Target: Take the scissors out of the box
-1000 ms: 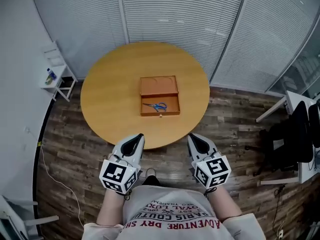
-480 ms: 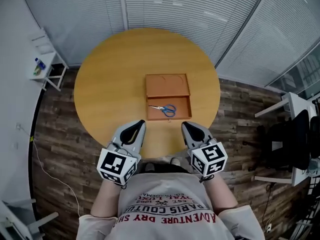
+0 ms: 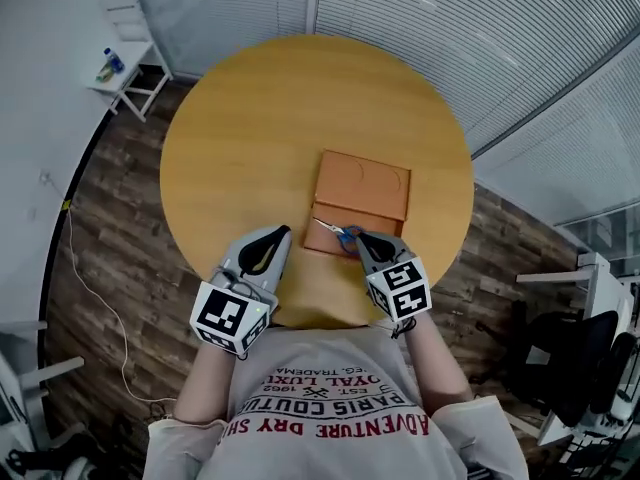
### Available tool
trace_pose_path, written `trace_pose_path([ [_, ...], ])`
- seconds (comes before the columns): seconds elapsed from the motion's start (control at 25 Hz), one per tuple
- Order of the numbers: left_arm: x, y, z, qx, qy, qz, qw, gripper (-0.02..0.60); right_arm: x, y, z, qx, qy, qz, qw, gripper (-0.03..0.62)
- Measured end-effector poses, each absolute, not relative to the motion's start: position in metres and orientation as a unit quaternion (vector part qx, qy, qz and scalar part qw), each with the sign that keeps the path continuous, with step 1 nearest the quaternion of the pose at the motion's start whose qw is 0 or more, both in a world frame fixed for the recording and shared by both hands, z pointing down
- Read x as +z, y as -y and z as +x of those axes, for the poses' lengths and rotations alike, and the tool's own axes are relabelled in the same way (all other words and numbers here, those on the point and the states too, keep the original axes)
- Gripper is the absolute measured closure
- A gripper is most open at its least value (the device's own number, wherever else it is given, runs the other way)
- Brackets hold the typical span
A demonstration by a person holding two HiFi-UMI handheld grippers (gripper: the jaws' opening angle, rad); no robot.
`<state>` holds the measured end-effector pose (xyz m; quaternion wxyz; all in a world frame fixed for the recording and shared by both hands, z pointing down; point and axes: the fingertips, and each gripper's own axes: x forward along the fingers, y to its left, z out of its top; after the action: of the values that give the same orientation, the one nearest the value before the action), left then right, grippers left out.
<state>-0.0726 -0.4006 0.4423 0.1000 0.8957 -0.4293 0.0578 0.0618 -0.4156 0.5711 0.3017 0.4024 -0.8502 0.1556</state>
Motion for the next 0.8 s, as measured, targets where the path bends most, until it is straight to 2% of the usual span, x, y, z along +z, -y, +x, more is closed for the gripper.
trace_pose_path([
  [0.08, 0.456, 0.414, -0.073, 0.067, 0.451, 0.883, 0.115, 0.572, 0.598, 0.426, 0.067, 0.159, 0.847, 0.373, 0.343, 0.574],
  [0.24, 0.485, 0.435, -0.072, 0.081, 0.474, 0.865, 0.142, 0.572, 0.649, 0.434, 0.07, 0.174, 0.838, 0.305, 0.417, 0.513],
  [0.52, 0.505, 0.454, -0.08, 0.077, 0.516, 0.837, 0.165, 0.572, 0.7, 0.435, 0.068, 0.166, 0.82, 0.219, 0.501, 0.427],
  [0.8, 0.519, 0.454, -0.086, 0.092, 0.541, 0.819, 0.169, 0.572, 0.725, 0.431, 0.067, 0.157, 0.799, 0.178, 0.553, 0.454],
])
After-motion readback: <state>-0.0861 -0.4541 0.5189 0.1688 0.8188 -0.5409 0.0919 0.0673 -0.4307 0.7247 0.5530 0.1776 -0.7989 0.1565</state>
